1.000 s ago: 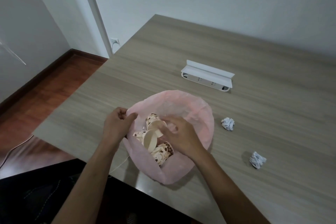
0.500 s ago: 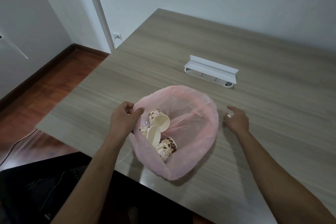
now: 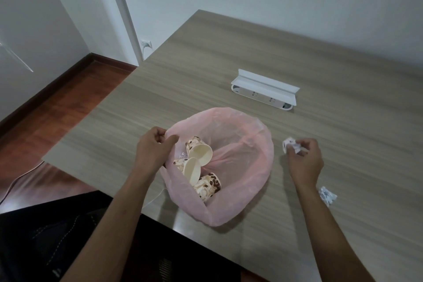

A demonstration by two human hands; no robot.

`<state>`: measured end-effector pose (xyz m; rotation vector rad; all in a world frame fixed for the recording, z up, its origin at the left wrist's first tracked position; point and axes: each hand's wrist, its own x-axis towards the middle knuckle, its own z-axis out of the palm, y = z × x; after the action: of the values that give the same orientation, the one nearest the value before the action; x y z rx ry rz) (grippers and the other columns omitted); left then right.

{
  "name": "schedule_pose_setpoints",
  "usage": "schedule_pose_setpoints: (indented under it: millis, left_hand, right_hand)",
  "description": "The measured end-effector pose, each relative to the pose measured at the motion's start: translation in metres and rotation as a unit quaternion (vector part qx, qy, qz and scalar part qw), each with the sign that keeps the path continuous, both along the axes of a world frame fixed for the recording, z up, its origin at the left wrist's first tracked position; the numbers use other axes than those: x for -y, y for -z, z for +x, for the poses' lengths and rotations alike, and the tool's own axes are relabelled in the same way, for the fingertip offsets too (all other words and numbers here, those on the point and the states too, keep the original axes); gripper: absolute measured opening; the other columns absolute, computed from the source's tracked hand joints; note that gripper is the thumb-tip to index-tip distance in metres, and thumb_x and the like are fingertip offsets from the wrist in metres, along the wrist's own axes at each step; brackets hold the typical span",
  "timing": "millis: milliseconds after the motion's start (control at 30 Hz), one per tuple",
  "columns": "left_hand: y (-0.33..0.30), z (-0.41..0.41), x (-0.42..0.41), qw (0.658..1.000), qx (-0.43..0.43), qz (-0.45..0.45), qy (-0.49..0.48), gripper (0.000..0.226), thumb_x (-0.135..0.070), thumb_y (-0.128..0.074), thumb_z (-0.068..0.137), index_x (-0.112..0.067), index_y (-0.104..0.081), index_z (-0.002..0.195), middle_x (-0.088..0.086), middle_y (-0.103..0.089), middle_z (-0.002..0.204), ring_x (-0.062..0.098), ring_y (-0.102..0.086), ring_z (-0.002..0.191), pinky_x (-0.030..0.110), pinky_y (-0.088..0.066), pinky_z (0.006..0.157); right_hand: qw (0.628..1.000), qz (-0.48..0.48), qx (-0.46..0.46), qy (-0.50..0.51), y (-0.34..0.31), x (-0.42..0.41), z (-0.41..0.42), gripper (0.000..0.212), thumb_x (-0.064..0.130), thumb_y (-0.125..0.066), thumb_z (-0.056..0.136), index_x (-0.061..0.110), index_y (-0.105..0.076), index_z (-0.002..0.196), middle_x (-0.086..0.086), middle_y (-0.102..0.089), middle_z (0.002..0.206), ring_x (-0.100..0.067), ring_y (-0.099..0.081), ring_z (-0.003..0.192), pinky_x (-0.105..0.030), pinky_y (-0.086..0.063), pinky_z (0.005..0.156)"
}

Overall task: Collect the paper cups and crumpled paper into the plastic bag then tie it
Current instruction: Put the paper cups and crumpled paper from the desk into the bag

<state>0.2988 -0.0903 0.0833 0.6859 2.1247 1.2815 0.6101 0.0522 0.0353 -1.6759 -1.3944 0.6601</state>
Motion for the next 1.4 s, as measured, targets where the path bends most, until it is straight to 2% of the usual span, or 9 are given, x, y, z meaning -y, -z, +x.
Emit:
schedule_pose_setpoints:
  millis: [133, 267, 400, 467, 700, 833, 1000, 1167, 1400]
  left_hand:
    - [-0.002, 0.001, -0.001, 1.0, 0.002, 0.001, 0.001, 0.026, -0.036, -0.068, 0.067, -0.015, -0.065, 0.083, 0.013, -0.07, 0.087, 0.026, -0.065, 0.076, 0.031, -0.051, 0.057]
    - [-0.001, 0.004, -0.002, 1.0, -0.01, -0.002, 0.004, 0.01, -0.021, -0.071, 0.08, -0.014, -0.064, 0.083, 0.015, -0.069, 0.089, 0.018, -0.059, 0.07, 0.023, -0.043, 0.048]
    - [0.0, 0.007, -0.002, 1.0, -0.01, 0.003, 0.005, 0.008, -0.021, -0.071, 0.081, -0.015, -0.064, 0.082, 0.015, -0.07, 0.089, 0.02, -0.06, 0.072, 0.025, -0.044, 0.052]
    - [-0.001, 0.008, -0.002, 1.0, -0.015, 0.001, 0.008, 0.008, -0.021, -0.07, 0.081, -0.016, -0.064, 0.082, 0.014, -0.069, 0.089, 0.019, -0.06, 0.072, 0.025, -0.045, 0.053]
    - [0.004, 0.012, -0.004, 0.999, -0.02, 0.005, 0.026, 0.01, -0.023, -0.071, 0.081, -0.019, -0.063, 0.077, 0.013, -0.069, 0.086, 0.019, -0.058, 0.068, 0.026, -0.044, 0.052]
    - [0.007, 0.018, -0.006, 0.999, -0.029, 0.001, 0.036, 0.014, -0.031, -0.071, 0.075, -0.02, -0.062, 0.075, 0.008, -0.068, 0.08, 0.019, -0.057, 0.067, 0.033, -0.047, 0.062]
    - [0.008, 0.031, -0.005, 0.999, -0.028, 0.01, 0.041, 0.019, -0.037, -0.067, 0.069, -0.019, -0.062, 0.075, 0.006, -0.067, 0.077, 0.017, -0.057, 0.067, 0.037, -0.048, 0.067]
    - [0.006, 0.032, -0.005, 0.999, -0.035, 0.006, 0.033, 0.022, -0.039, -0.068, 0.07, -0.019, -0.063, 0.078, 0.002, -0.065, 0.078, 0.019, -0.06, 0.071, 0.041, -0.052, 0.069]
    - [0.005, 0.028, -0.006, 1.0, -0.021, 0.009, 0.01, 0.024, -0.039, -0.074, 0.071, -0.02, -0.063, 0.081, -0.001, -0.063, 0.074, 0.019, -0.06, 0.069, 0.037, -0.053, 0.063]
  right_hand:
    - [0.99, 0.087, -0.097, -0.046, -0.053, 0.027, -0.038, 0.028, 0.012, -0.076, 0.082, 0.017, -0.06, 0.105, -0.002, -0.064, 0.11, -0.011, -0.066, 0.085, -0.015, -0.053, 0.07]
    - [0.982, 0.107, -0.078, -0.135, -0.068, 0.054, -0.081, 0.033, 0.012, -0.075, 0.082, 0.02, -0.058, 0.108, 0.0, -0.061, 0.111, -0.011, -0.065, 0.089, -0.018, -0.054, 0.072]
    - [0.948, -0.054, 0.065, -0.308, -0.054, 0.062, -0.101, 0.036, 0.027, -0.074, 0.083, 0.028, -0.064, 0.118, -0.001, -0.043, 0.147, -0.018, -0.048, 0.128, -0.037, -0.044, 0.106]
    - [0.928, -0.09, 0.089, -0.35, -0.047, 0.064, -0.095, 0.038, 0.03, -0.073, 0.083, 0.032, -0.066, 0.12, 0.001, -0.035, 0.154, -0.016, -0.041, 0.136, -0.039, -0.04, 0.109]
    - [0.98, 0.151, 0.046, -0.12, -0.031, 0.038, -0.036, 0.02, 0.016, -0.065, 0.082, 0.017, -0.07, 0.101, -0.002, -0.064, 0.104, -0.023, -0.057, 0.099, -0.031, -0.048, 0.084]
    - [0.984, -0.047, 0.174, -0.005, 0.026, 0.01, 0.017, 0.046, 0.033, -0.056, 0.078, 0.021, -0.06, 0.122, -0.01, -0.059, 0.128, -0.033, -0.047, 0.123, -0.032, -0.031, 0.102]
    - [0.907, -0.289, 0.307, 0.015, 0.079, 0.022, 0.076, 0.053, 0.034, -0.059, 0.085, 0.03, -0.048, 0.137, -0.006, -0.029, 0.155, -0.036, -0.021, 0.142, -0.051, -0.026, 0.111]
    - [0.974, -0.146, 0.173, 0.0, 0.089, 0.049, 0.087, 0.038, -0.008, -0.058, 0.08, 0.001, -0.068, 0.116, -0.026, -0.062, 0.121, -0.04, -0.058, 0.111, -0.037, -0.044, 0.099]
    - [1.0, 0.025, -0.013, -0.004, -0.005, 0.051, 0.006, 0.033, 0.013, -0.08, 0.076, 0.012, -0.059, 0.1, 0.0, -0.065, 0.087, -0.018, -0.062, 0.077, -0.015, -0.039, 0.067]
